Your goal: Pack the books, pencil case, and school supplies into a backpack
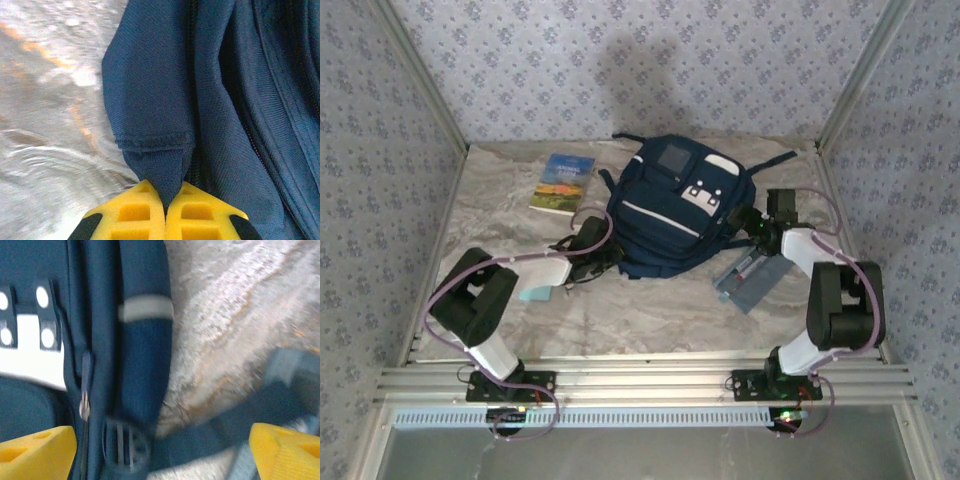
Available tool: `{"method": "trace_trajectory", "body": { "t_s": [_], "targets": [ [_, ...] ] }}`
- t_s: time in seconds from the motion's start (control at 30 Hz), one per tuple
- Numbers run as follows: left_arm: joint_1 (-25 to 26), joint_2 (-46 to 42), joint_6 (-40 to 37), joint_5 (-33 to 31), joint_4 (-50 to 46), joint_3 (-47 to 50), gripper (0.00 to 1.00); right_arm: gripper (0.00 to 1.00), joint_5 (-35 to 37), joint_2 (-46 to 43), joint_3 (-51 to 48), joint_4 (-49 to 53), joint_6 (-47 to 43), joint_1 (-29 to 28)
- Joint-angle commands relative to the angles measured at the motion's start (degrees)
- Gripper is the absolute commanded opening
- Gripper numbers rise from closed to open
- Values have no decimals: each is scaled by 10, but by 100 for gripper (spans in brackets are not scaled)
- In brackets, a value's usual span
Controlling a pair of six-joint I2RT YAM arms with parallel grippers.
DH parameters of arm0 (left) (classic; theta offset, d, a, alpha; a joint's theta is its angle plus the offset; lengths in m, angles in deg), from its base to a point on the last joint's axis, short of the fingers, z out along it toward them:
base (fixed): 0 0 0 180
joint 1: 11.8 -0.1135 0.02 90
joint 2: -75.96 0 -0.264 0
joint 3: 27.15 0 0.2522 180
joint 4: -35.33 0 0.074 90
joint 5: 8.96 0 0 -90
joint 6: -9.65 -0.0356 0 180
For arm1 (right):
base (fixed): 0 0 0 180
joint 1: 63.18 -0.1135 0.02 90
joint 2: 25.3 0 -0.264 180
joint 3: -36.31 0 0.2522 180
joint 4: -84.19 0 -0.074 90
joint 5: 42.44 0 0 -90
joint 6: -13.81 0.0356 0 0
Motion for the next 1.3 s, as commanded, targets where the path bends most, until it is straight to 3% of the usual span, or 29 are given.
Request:
{"method": "trace_trajectory", "body": {
  "t_s": [0.0, 0.17, 0.37, 0.57, 0.63, 0.77, 0.8, 1.0, 1.03, 1.27],
  "targets": [
    [-7, -16, -30, 5, -95, 24, 0, 86, -52, 53, 38, -50, 10, -2],
    [-8, -29, -39, 14, -114, 38, 0, 74, -99, 116, 69, -95, 22, -21],
    [-4, -33, -27, 73, -101, 53, 0, 55, -124, 180, 127, -127, 15, -38],
    [35, -30, -41, 121, -109, 17, 0, 58, -135, 246, 231, -91, -19, -38],
    [42, -31, -60, 130, -115, -1, 10, 62, -134, 260, 250, -77, -26, -36],
    [43, -32, -95, 146, -140, -45, 53, 71, -132, 263, 261, -58, -33, -30],
    [41, -32, -111, 148, -157, -61, 60, 73, -132, 260, 261, -52, -35, -29],
    [3, -55, -192, 121, -249, -151, 75, 80, -94, 216, 263, 20, -78, -27],
    [-14, -63, -199, 111, -252, -153, 82, 81, -84, 204, 259, 35, -86, -27],
    [-126, -73, -235, 83, -226, -144, 87, 82, -58, 107, 188, 70, -96, -30]
  ]
}}
